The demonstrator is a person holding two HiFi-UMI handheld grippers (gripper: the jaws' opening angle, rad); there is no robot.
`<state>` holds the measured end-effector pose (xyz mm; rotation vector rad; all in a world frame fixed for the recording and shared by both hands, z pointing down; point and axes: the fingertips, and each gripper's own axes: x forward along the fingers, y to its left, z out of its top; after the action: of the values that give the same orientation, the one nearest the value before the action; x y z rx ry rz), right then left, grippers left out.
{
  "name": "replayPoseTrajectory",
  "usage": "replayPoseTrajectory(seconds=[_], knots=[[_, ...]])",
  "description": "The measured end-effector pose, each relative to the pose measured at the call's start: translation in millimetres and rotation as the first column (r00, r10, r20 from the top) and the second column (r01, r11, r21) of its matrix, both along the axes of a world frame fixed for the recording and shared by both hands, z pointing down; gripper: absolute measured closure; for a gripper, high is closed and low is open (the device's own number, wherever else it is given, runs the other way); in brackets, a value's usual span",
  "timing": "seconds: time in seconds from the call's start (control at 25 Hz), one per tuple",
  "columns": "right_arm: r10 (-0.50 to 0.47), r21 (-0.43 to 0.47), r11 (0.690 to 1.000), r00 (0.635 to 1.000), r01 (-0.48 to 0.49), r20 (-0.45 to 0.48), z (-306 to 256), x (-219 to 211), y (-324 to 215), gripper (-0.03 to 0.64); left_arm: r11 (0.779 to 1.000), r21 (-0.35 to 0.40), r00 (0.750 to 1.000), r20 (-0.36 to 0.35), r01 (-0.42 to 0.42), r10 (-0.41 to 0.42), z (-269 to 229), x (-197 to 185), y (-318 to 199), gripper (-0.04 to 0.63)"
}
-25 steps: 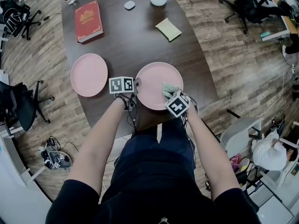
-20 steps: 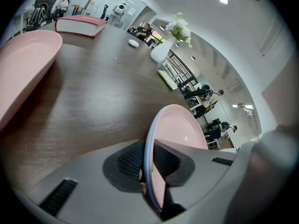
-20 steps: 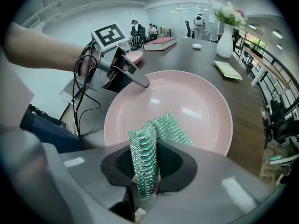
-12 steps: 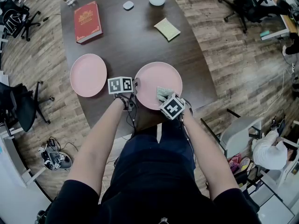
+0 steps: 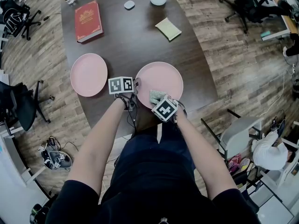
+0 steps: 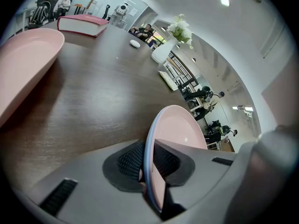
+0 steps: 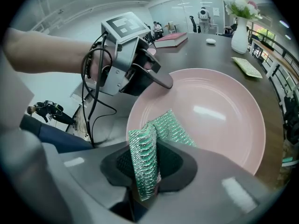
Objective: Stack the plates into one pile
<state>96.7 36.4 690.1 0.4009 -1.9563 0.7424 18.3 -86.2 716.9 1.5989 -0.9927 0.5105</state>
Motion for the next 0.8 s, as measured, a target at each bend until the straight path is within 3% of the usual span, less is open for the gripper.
replayPoseTrajectory(seconds=[0.2,0.48,0.8], knots=[[0.007,-0.03,1.0,0.999,-0.007,0.032,-1,-15,0,0.532,1.0,-0.002,1.0,-0.005,0.002,-0.002,0,0,1,0.549],[0.115,-0.115,0.988,0.991,-0.107,0.071,-3,-25,-5,0.532,1.0,-0.008,1.0,-0.015,0.008,-0.008,0,-1,1,0.549],[0.204,-0.148,0.972,0.969,-0.183,0.141,-4,-43,-13,0.532,1.0,-0.01,1.0,-0.024,0.01,-0.01,-1,0,2,0.549]])
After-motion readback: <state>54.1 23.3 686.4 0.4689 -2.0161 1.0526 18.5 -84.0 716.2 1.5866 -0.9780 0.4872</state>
